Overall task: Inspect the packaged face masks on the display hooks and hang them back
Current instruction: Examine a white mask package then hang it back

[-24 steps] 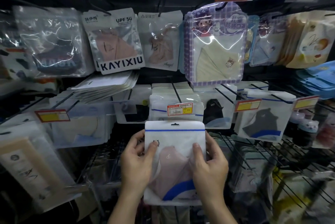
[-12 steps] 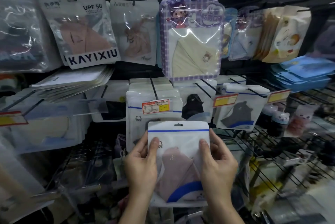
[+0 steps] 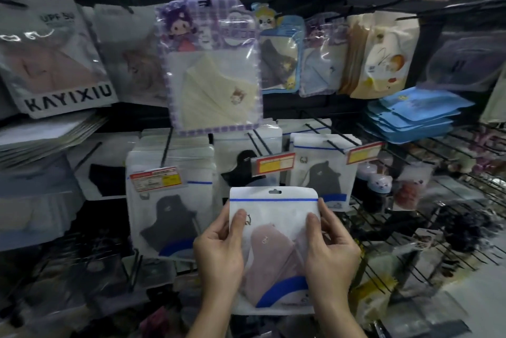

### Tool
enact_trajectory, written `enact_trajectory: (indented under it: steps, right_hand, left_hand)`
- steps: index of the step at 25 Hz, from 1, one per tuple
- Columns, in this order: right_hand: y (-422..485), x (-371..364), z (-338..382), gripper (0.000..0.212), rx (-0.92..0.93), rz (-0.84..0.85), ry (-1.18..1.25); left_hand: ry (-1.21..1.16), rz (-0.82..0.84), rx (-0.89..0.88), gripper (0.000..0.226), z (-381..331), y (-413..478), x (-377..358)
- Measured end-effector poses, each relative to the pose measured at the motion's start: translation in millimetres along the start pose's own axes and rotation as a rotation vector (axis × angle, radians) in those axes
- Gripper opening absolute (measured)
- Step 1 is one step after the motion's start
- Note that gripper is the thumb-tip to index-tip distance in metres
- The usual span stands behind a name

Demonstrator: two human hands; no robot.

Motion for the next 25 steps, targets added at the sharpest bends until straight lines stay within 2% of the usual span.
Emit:
enact_trajectory:
  steps: [4,13,20,25]
  right_hand:
    - [47.0,26.4,-3.7,0.035,0.025,0.04,-0.032]
    - [130.4,57.0,1.8,0.035,0.075,-0.015,0.012]
    - [162.4,55.1,11.5,0.025,0.128,-0.022,0.114]
    - [173.6,51.4,16.2,0.023,0.227,-0.013,0.079]
  left_hand:
    - [0.016,0.025,0.008,0.034,14.9,-14.6,-49.1]
    - [0.128,0.045,-0.041,0.029,22.2,-29.6,-141.0]
    - [0.054,0.039,-0.096,0.033,10.6,-23.7,-170.2]
    - [0.005,0.036,-0.113,0.034,6.3,-23.7,-180.0]
Point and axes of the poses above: each hand's wrist, its own y-axis towards the middle knuckle, its own x-axis out of the back of the hand, z = x × y, the point moved 6 cm from there along y, towards the middle knuckle, and after that the axes turned 9 degrees about -z, right-handed, at the moved point
